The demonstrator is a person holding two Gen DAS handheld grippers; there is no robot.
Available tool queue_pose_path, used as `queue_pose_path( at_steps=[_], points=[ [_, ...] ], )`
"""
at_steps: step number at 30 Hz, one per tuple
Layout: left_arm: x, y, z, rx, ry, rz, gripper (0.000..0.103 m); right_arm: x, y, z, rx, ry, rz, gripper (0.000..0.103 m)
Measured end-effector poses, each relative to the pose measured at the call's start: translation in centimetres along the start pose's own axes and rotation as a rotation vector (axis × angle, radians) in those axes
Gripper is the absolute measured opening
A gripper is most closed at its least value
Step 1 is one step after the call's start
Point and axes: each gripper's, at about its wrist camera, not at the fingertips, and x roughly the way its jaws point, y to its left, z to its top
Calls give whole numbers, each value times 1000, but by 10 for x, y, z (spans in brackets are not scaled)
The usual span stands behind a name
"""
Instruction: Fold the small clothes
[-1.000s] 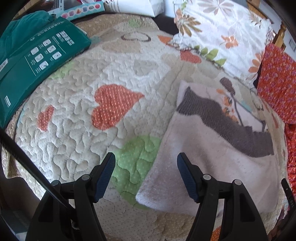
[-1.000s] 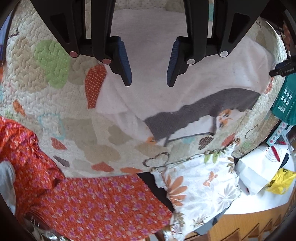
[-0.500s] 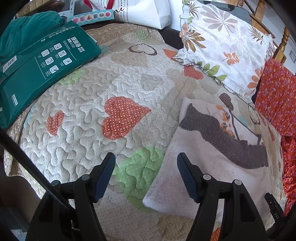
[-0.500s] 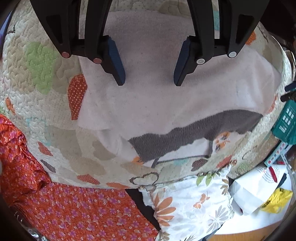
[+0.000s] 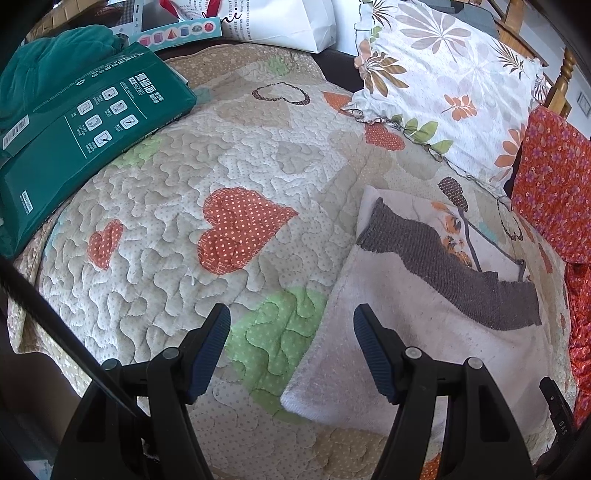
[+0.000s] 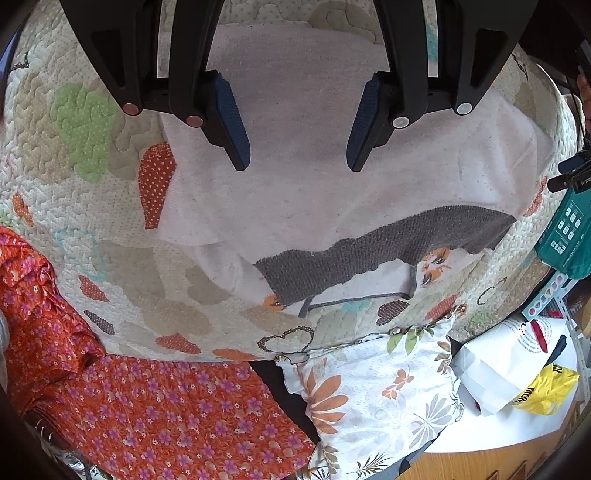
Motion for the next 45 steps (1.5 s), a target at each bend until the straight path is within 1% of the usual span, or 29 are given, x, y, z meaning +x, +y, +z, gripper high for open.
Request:
queue_pose_path(
  at_steps=[7,10,15,18,23,28,32,33,35,39,43,45],
  points=[
    [11,-4,-2,20,43,5,68,7,-2,-5,0,19,-3,59],
    [15,-8,-4,42,63,18,68,10,-5,-8,1,24,-4,59],
    [32,-14,-10,79,135,58,69,12,-1,-10,-33,28,-14,62],
    [32,-14,-10,80,133,58,70,13,0,-10,-43,29,-18,63],
    [25,-10,-7,62,117,31,70,11,2,-9,-53,25,-26,64],
    [10,6,0,-6,54,-6,70,-2,11,-6,-49,-2,-4,64],
    [-3,31,7,-81,15,-21,70,-9,38,-5,-129,-3,20,64],
    [-6,42,8,-107,8,-21,70,-10,45,-6,-154,0,30,64],
    [-10,57,10,-144,0,-18,70,-11,64,-10,-206,9,56,64],
    [-19,97,12,-257,-25,-13,70,-13,103,-21,-314,23,115,64],
    [-23,125,11,-349,-32,-17,70,-16,150,-45,-491,8,155,65],
    [-28,131,11,-362,-43,-27,70,-12,180,-59,-602,17,168,65]
  ],
)
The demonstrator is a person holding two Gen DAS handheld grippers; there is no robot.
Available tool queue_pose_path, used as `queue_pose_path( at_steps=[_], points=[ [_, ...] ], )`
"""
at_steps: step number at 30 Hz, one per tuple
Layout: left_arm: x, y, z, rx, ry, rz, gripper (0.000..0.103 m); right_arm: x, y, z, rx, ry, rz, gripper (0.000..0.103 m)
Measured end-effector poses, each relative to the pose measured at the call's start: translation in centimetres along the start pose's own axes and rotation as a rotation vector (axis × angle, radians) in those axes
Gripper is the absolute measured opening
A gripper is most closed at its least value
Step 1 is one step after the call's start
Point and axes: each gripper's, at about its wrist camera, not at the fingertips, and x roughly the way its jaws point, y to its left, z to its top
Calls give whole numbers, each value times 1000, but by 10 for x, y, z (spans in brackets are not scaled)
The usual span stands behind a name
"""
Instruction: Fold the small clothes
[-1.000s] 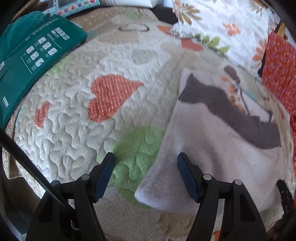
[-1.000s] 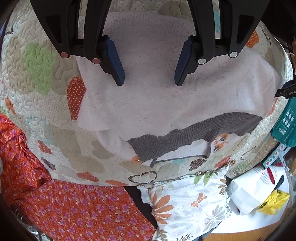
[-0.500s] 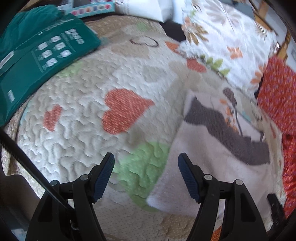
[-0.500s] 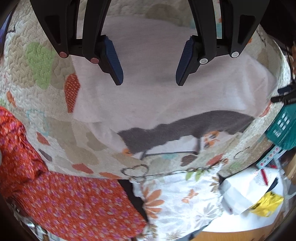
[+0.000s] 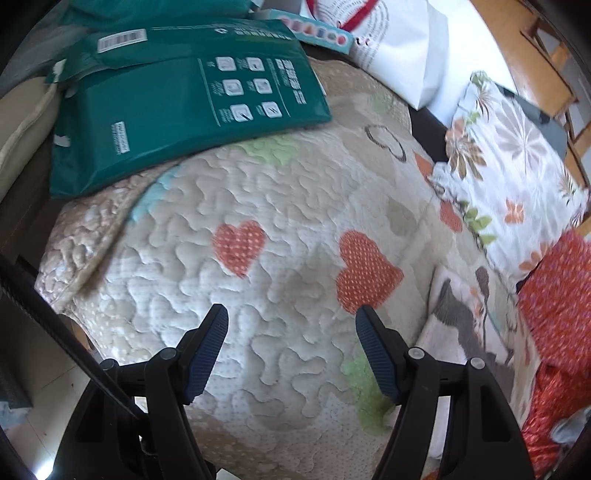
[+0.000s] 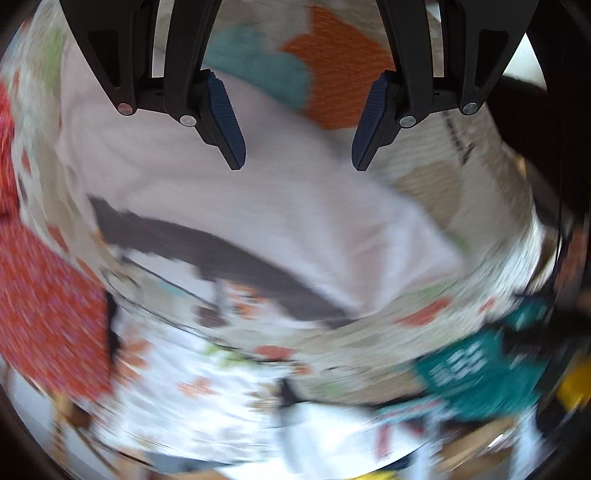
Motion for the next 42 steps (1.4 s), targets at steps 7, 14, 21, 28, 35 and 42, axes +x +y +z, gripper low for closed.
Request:
queue_pose_path(
  at_steps=[7,14,21,28,35,42],
  points=[
    [-15,8,9,-26,-64,-11,71,35,80,22,-248,-16,-72,65],
    [-20,24,14,-74,-95,6,71,81,113,77,-273,-28,-178,51],
    [-17,14,10,-57,-96,16,71,69,75,103,-47,-20,-77,17],
    [-8,-25,-6,56,-71,4,71,-22,-83,87,437,-173,-41,13],
    [-13,-96,-35,284,-15,-67,72,-78,-214,-45,790,-169,-178,12],
    [0,-193,-101,495,145,-193,72,-58,-239,-135,991,-87,-71,12]
  ],
)
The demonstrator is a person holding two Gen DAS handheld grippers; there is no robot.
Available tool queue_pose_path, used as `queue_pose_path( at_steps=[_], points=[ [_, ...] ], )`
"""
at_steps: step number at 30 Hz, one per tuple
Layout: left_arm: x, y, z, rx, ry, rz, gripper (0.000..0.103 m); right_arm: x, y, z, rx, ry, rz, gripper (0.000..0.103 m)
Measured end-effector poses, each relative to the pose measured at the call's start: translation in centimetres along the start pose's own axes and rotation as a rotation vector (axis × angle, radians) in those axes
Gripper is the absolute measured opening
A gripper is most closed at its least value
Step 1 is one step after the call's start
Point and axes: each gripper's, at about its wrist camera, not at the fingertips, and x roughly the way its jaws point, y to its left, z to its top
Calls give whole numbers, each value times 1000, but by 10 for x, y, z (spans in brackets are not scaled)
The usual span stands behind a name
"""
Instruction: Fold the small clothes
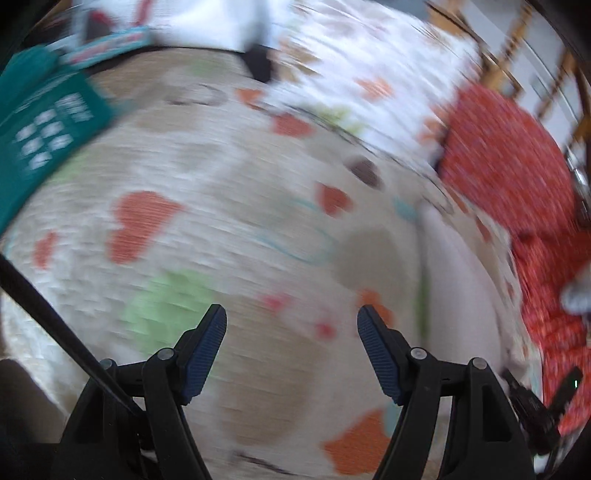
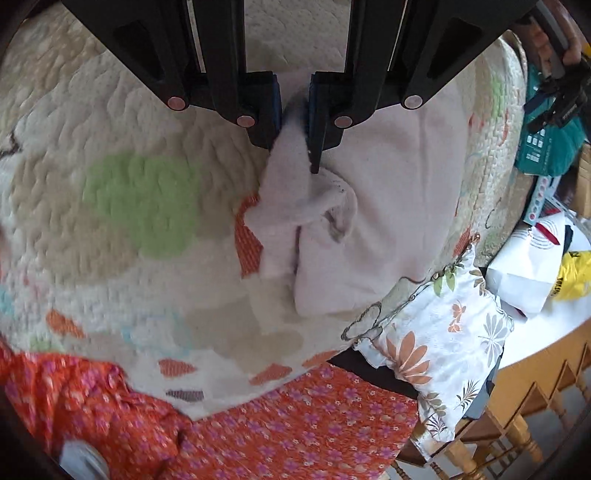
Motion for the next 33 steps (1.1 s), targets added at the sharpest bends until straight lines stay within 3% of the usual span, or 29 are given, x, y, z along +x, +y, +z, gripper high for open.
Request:
queue_pose_path(
  at_steps=[7,10,11,14,17,21,22,23,25,29,33],
  points=[
    [34,-110,-34,215,107,-107,72,-3,-14,8,21,2,67,19],
    [38,-136,-42,254,108,-141,72,-23,-33,11,81,-52,48,23],
    [40,-143,-44,272,107,-145,72,-32,-38,12,93,-77,46,28],
    [53,-162,-54,340,117,-110,72,-49,-32,25,59,-142,57,34],
    [68,-167,-65,358,167,-81,72,-36,-9,42,-36,-91,129,52],
    [63,-168,-68,339,170,-84,72,10,13,51,-139,2,132,52],
    [58,-170,-67,347,163,-84,72,26,18,49,-166,41,153,46],
    [55,-172,-66,355,154,-87,72,33,18,48,-172,64,164,15],
    [45,-175,-62,374,128,-98,72,43,12,45,-158,91,167,12],
    [40,-187,-51,393,90,-122,72,11,-14,54,-54,-7,205,10],
    [65,-196,-55,397,149,-104,72,5,-46,57,48,-13,159,9]
  ],
)
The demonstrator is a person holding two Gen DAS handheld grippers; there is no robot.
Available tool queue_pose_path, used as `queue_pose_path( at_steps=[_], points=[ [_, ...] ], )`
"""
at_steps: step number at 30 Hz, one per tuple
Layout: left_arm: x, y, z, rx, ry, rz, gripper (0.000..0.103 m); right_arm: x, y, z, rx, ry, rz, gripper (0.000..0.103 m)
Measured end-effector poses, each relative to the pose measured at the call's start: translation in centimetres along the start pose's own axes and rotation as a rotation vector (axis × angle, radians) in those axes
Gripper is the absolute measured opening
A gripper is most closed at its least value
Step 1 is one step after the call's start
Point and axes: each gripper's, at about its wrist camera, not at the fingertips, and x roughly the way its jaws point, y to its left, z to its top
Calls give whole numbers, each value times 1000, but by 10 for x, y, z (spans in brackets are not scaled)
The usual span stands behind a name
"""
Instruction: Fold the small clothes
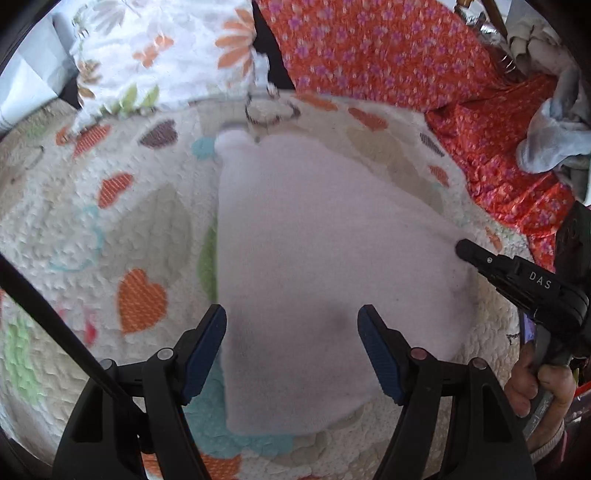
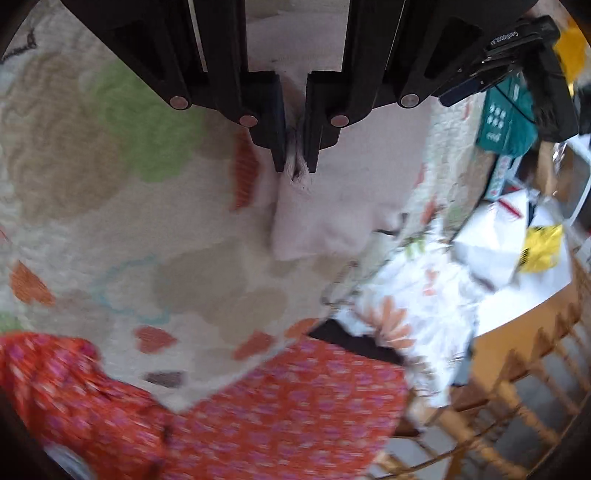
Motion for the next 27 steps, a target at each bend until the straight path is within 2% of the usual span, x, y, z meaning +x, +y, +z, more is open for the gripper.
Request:
queue_pose_path(
  at_steps=[4,7,9,11,13,17,27],
  points=[
    [19,-4,-13,27,39,66,75,23,-20,-9,87,102,-21,10],
    [23,0,-20,34,61,66,77,34,-26,-11,119,141,-26,16],
    [21,8,-23,2,78,32,77,31,-27,-11,126,126,-25,17],
    [14,14,-25,-29,78,-2,77,23,-26,-7,122,89,-25,27],
    [3,17,-27,-30,53,-5,77,10,-24,-4,110,31,-44,34],
    [-14,24,-31,-37,17,13,77,-7,-22,0,90,-52,-79,39],
    [-28,39,-37,-80,-22,39,77,1,-7,-7,26,-35,-98,42]
  ],
)
